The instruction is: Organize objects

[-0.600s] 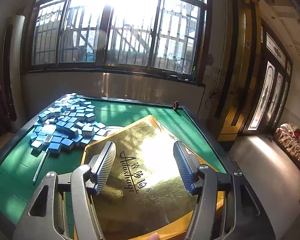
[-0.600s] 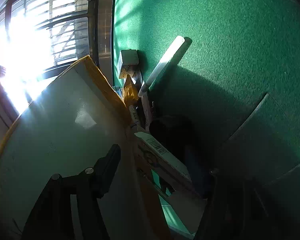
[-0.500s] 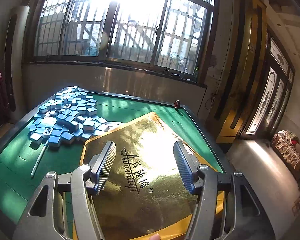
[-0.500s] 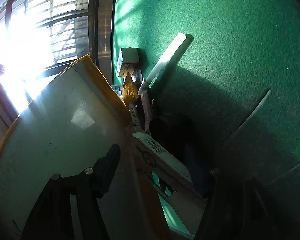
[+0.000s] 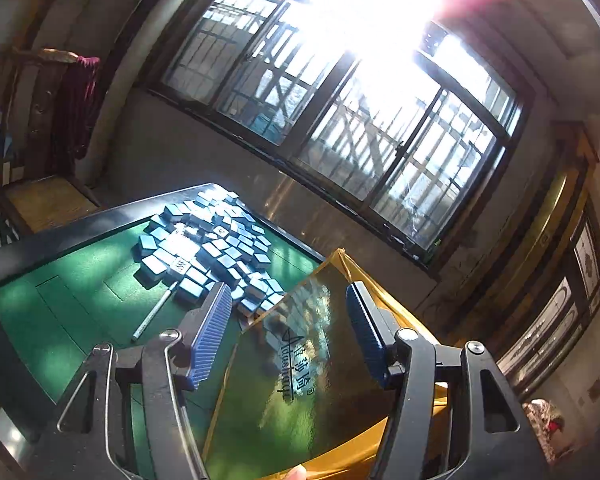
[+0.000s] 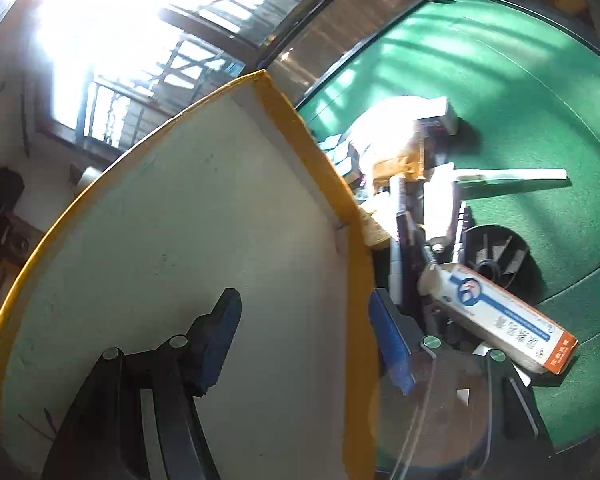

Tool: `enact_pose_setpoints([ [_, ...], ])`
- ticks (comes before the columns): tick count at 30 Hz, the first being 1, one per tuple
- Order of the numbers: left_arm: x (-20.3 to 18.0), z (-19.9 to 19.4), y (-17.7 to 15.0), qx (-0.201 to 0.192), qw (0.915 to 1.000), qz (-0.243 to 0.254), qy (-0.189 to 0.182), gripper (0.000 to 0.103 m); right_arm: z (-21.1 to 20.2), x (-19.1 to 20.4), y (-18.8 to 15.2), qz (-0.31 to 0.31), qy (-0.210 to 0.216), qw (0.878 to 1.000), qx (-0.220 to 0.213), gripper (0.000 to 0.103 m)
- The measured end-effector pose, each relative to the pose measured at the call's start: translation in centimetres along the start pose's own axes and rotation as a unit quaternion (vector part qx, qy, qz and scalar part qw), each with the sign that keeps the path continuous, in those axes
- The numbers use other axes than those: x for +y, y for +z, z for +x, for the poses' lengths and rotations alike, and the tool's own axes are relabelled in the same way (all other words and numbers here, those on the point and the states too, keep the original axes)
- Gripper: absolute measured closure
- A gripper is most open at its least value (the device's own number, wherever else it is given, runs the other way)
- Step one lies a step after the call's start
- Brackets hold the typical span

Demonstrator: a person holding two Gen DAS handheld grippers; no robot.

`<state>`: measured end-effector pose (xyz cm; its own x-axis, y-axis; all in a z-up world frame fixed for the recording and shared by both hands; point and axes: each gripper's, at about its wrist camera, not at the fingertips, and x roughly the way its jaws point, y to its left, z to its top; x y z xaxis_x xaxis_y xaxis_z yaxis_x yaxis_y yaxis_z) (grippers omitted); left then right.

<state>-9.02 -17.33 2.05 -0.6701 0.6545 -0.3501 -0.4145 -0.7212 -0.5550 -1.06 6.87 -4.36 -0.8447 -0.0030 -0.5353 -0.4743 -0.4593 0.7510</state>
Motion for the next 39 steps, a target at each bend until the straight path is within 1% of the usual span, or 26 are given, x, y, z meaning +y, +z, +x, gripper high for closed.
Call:
enact_pose_setpoints([
  [1,1.8,-1.2,0.8,-0.017,0.9994,-0.021,0.023,0.044,0.7,2.1,-0.7,-0.04,0.01,0.999,0.012,0.042],
  [2,3.6,-2.3,1.4,-0.036,0.9975,-0.031,0.052,0.044,1.4,3.9,-1.7,-0.084,0.009,0.996,0.017,0.042],
  [4,6.9,-3.9,1.3,-0.056,0.9911,-0.066,0.101,0.043,3.7,7.5,-4.0,-0.179,-0.012,0.983,0.031,0.042],
  [6,9.7,-4.6,0.8,-0.067,0.9832,-0.085,0.147,0.043,4.8,8.6,-6.8,-0.251,-0.001,0.967,0.043,0.042],
  [8,13.9,-4.0,0.6,-0.084,0.9754,-0.115,0.169,0.043,5.9,8.3,-8.9,-0.296,-0.001,0.954,0.043,0.042],
  [11,17.7,-2.6,-0.3,-0.073,0.9629,-0.14,0.218,0.043,7.8,6.7,-10.5,-0.318,-0.03,0.947,0.046,0.042],
  [13,20.2,-1.3,-0.7,-0.062,0.9577,-0.152,0.236,0.043,8.3,5.2,-10.8,-0.309,-0.042,0.948,0.062,0.042],
  [14,21.4,-0.5,-0.9,-0.05,0.9527,-0.16,0.254,0.043,8.3,4.5,-10.7,-0.299,-0.042,0.951,0.071,0.042],
  [16,23.4,0.8,-1.2,-0.029,0.9467,-0.17,0.272,0.043,7.6,4.0,-10.8,-0.288,-0.02,0.954,0.079,0.042],
  [19,25.1,3.1,-2.1,0.007,0.9382,-0.122,0.324,0.043,6.8,3.6,-11.0,-0.291,-0.012,0.954,0.075,0.042],
  [21,25.8,4.4,-2.9,0.042,0.9295,-0.088,0.356,0.043,6.3,3.1,-11.1,-0.288,-0.005,0.954,0.08,0.042],
  [23,26.0,4.8,-3.5,0.062,0.9225,-0.077,0.373,0.043,5.8,2.3,-11.3,-0.285,-0.002,0.954,0.09,0.042],
  [24,25.8,4.9,-3.6,0.072,0.9167,-0.065,0.388,0.043,5.4,1.9,-11.3,-0.285,0.003,0.954,0.094,0.042],
  [25,25.5,5.0,-3.8,0.08,0.9133,-0.049,0.396,0.043,4.8,1.5,-11.5,-0.287,0.004,0.953,0.095,0.042],
  [26,24.8,4.6,-3.5,0.077,0.907,-0.033,0.413,0.043,4.2,0.9,-11.4,-0.289,0.0,0.953,0.092,0.042],
  [27,23.3,3.7,-3.0,0.058,0.8989,-0.013,0.434,0.043,3.5,0.1,-11.3,-0.289,-0.006,0.954,0.085,0.042],
  [28,22.2,3.2,-2.9,0.04,0.8959,0.006,0.442,0.043,2.8,-0.7,-11.2,-0.289,-0.014,0.954,0.076,0.042],
  [29,20.8,2.6,-2.7,0.026,0.8987,0.02,0.437,0.043,2.2,-1.5,-10.9,-0.291,-0.023,0.954,0.07,0.042],
  [30,19.1,2.0,-2.4,0.022,0.9068,0.03,0.42,0.043,1.6,-2.2,-10.5,-0.294,-0.031,0.953,0.068,0.042],
  [31,17.3,1.8,-2.3,0.027,0.9175,0.038,0.395,0.043,1.0,-3.0,-10.2,-0.295,-0.038,0.952,0.065,0.042],
  [33,13.4,2.0,-2.7,0.055,0.9367,0.068,0.339,0.043,-0.1,-4.6,-9.6,-0.296,-0.049,0.952,0.064,0.042],
  [34,11.7,2.5,-3.5,0.078,0.944,0.088,0.308,0.043,-0.4,-5.2,-9.3,-0.296,-0.056,0.951,0.065,0.042],
  [35,9.6,3.4,-4.5,0.118,0.9495,0.116,0.267,0.043,-0.8,-6.0,-9.0,-0.293,-0.065,0.952,0.065,0.042],
  [36,7.6,4.1,-5.5,0.158,0.951,0.142,0.225,0.043,-1.2,-6.9,-8.7,-0.286,-0.072,0.953,0.063,0.042],
  [37,5.7,4.7,-6.6,0.193,0.9484,0.168,0.187,0.043,-1.6,-7.6,-8.5,-0.28,-0.078,0.955,0.06,0.042],
  [39,2.6,5.4,-9.1,0.245,0.9383,0.21,0.125,0.043,-2.3,-8.7,-8.0,-0.267,-0.083,0.958,0.057,0.042],
])
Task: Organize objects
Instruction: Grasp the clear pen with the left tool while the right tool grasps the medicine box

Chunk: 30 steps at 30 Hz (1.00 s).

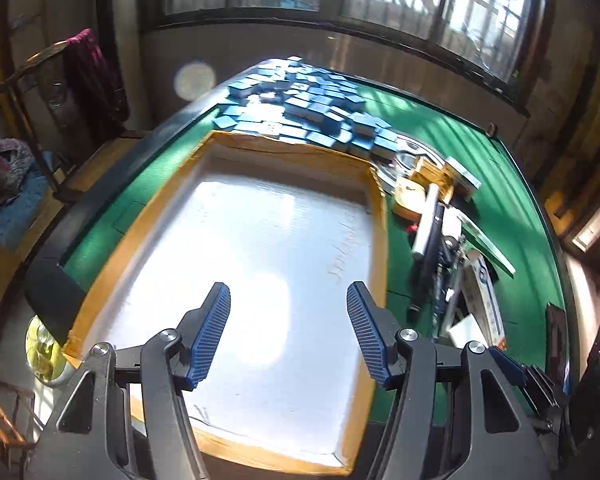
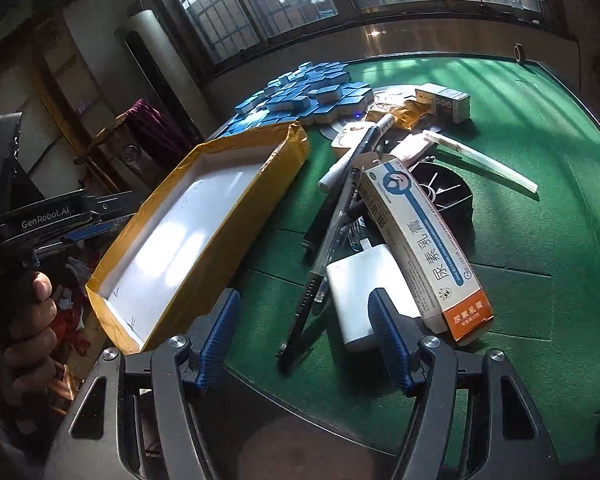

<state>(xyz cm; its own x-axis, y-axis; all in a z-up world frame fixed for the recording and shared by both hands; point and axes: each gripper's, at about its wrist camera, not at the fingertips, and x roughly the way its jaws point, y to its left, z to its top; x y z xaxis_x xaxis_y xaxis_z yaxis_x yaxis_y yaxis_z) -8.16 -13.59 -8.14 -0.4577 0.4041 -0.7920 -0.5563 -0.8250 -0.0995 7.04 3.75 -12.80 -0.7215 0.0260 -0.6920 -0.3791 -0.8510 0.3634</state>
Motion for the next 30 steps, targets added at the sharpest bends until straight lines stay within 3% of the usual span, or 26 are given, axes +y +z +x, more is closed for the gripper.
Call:
enact_pose_setpoints([
  [2,-3.4,0.5,-0.4,0.024,0.998,0.038,-0.043,0.043,-0.6,-1.1,-0.3,0.009,-0.007,1.0,-0.003,0.042],
  [5,-6.9,1.9,-0.8,0.058,0.9926,0.078,-0.073,0.043,-1.1,-2.2,-0.6,0.016,-0.02,1.0,-0.003,0.042],
  [10,-8.3,5.1,-1.5,0.104,0.9887,0.086,-0.065,0.043,-1.4,-4.3,-0.6,0.053,-0.029,0.998,-0.005,0.042],
  [15,-8.3,5.7,-1.9,0.105,0.9884,0.08,-0.076,0.043,-1.4,-6.2,-0.2,0.086,-0.031,0.996,-0.006,0.042],
  [25,-9.9,6.8,-3.0,0.145,0.9769,0.117,-0.105,0.043,-1.3,-6.8,1.6,0.076,-0.033,0.996,-0.014,0.042],
  [30,-9.8,7.6,-3.5,0.145,0.9758,0.145,-0.076,0.043,-0.3,-7.6,2.5,0.081,-0.023,0.996,-0.001,0.042],
])
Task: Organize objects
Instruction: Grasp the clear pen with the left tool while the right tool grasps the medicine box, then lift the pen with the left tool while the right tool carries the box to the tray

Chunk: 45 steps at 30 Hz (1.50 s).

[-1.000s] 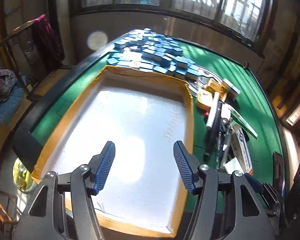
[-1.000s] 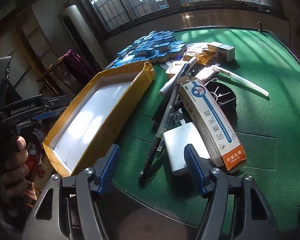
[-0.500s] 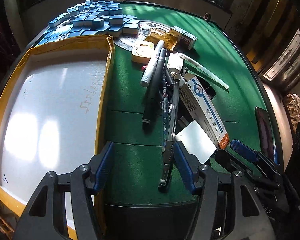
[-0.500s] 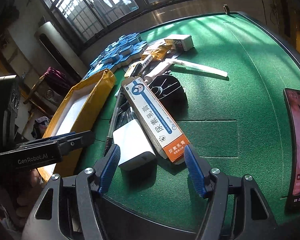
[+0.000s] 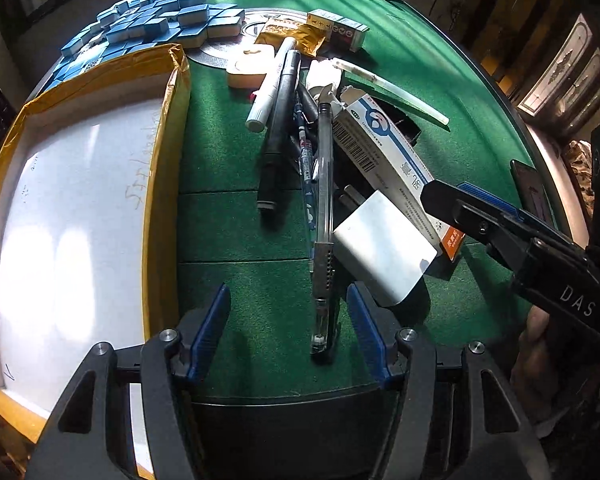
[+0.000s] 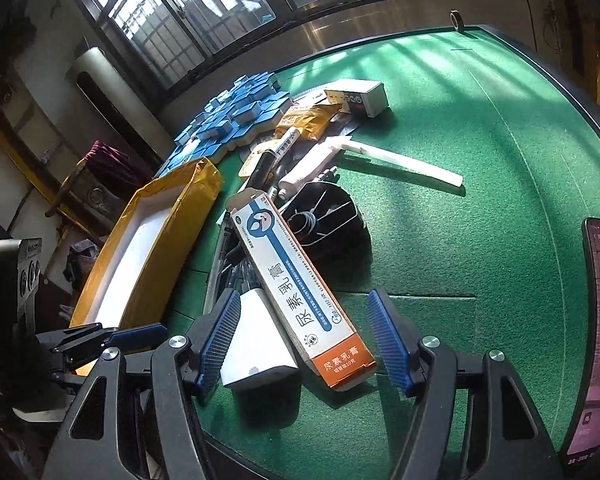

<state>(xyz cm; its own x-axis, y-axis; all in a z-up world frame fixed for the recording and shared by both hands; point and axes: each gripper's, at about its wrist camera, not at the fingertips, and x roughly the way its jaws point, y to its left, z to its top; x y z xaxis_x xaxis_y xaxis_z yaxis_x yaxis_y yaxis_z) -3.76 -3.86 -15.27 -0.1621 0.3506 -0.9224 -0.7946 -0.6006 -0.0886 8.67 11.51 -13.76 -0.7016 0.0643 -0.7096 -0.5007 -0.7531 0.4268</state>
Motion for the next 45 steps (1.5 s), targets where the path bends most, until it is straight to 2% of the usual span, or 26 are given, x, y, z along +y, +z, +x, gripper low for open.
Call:
enact_pose_setpoints([
  [6,0.6,-0.3,-0.4,-0.001,1.0,0.003,-0.003,0.043,0.8,0.4,-0.2,-0.013,0.007,1.0,0.019,0.042],
  [13,-1.9,0.6,0.1,0.006,0.9992,0.037,-0.016,0.044,1.8,0.5,1.1,-0.01,-0.007,0.999,0.03,0.043],
  [15,-2.1,1.3,0.2,0.014,0.9991,0.038,-0.015,0.045,2.3,0.6,1.4,-0.014,-0.011,0.999,0.037,0.046],
  [17,-1.9,1.9,0.3,0.022,0.9991,0.031,-0.017,0.055,2.7,0.8,1.3,-0.018,-0.019,0.999,0.044,0.053],
  [18,-1.8,1.9,0.3,0.019,0.9994,0.023,-0.015,0.057,2.7,1.0,1.3,-0.022,-0.028,0.998,0.042,0.054],
  [23,-0.8,1.8,0.4,0.013,0.9994,-0.013,-0.03,0.084,2.4,1.7,1.1,-0.037,-0.032,0.998,0.04,0.065],
  [25,-0.6,1.9,0.3,0.012,0.9992,-0.02,-0.032,0.091,2.3,2.1,1.0,-0.047,-0.036,0.998,0.038,0.072],
  [28,0.3,1.8,0.3,0.006,0.9978,-0.049,-0.045,0.093,2.1,2.6,0.7,-0.06,-0.042,0.997,0.04,0.086],
  [29,0.6,1.8,0.2,0.004,0.9969,-0.059,-0.052,0.093,2.1,2.6,0.5,-0.058,-0.034,0.997,0.044,0.088],
  [37,1.5,2.0,-0.2,0.001,0.9919,-0.102,-0.075,0.093,1.2,2.3,-0.2,-0.031,-0.031,0.999,0.029,0.09],
  [40,1.4,1.4,-0.1,-0.013,0.9924,-0.097,-0.074,0.093,0.7,2.4,-0.3,-0.027,-0.033,0.999,0.021,0.091],
  [41,1.3,1.0,-0.1,-0.022,0.9927,-0.095,-0.071,0.093,0.6,2.4,-0.3,-0.025,-0.034,0.999,0.018,0.095],
  [45,1.2,-0.2,0.1,-0.042,0.9922,-0.09,-0.076,0.093,0.2,2.3,-0.3,-0.012,-0.035,0.999,0.011,0.095],
])
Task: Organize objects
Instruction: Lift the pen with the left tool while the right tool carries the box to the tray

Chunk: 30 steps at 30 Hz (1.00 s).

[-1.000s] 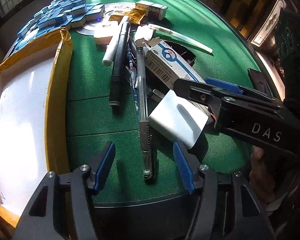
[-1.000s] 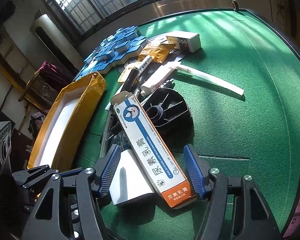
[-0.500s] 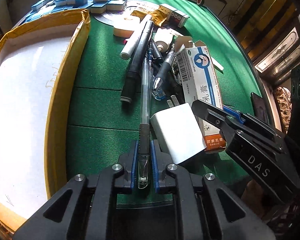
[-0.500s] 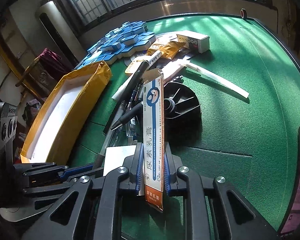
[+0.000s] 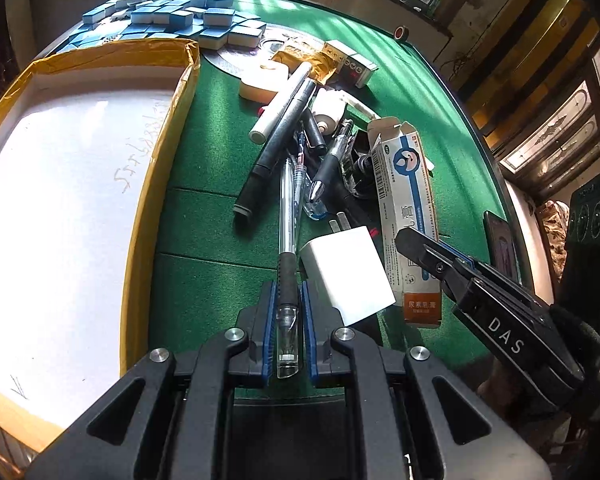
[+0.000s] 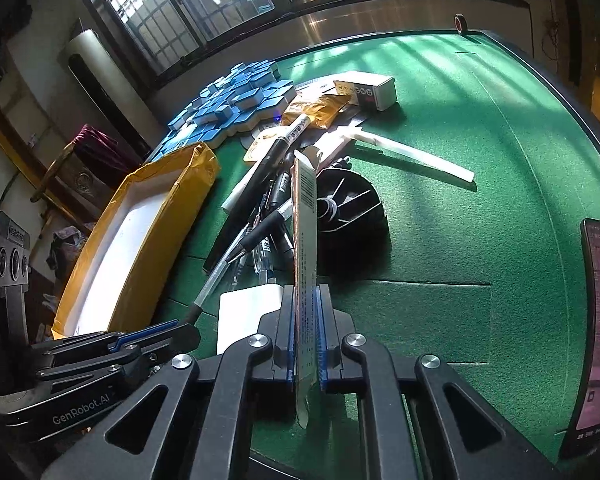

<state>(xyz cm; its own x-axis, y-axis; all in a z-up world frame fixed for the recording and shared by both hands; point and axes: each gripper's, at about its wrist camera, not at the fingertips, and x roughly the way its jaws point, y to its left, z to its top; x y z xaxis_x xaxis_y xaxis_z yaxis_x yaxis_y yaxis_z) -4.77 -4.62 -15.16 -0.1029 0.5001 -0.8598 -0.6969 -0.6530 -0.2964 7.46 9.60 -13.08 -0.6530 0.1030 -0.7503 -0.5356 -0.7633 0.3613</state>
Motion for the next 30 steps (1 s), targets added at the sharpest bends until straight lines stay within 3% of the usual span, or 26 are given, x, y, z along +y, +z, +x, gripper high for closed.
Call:
enact_pose_setpoints([
  [10,0.9,-2.2,0.0,-0.016,0.9993,-0.017,-0.029,0.093,-1.9,1.7,0.0,0.001,0.005,0.999,-0.032,0.095],
  [17,2.4,-4.8,-0.4,-0.041,0.9973,-0.038,-0.047,0.093,-2.3,5.0,-0.6,-0.022,0.041,0.999,-0.026,0.095],
  [24,7.3,-8.0,-0.7,-0.073,0.9936,-0.082,-0.027,0.093,-0.9,9.8,-1.6,-0.053,0.1,0.994,0.006,0.095],
  [30,12.6,-9.5,-1.2,-0.09,0.9863,-0.138,0.001,0.093,2.1,14.5,-1.2,-0.062,0.152,0.985,0.061,0.095],
])
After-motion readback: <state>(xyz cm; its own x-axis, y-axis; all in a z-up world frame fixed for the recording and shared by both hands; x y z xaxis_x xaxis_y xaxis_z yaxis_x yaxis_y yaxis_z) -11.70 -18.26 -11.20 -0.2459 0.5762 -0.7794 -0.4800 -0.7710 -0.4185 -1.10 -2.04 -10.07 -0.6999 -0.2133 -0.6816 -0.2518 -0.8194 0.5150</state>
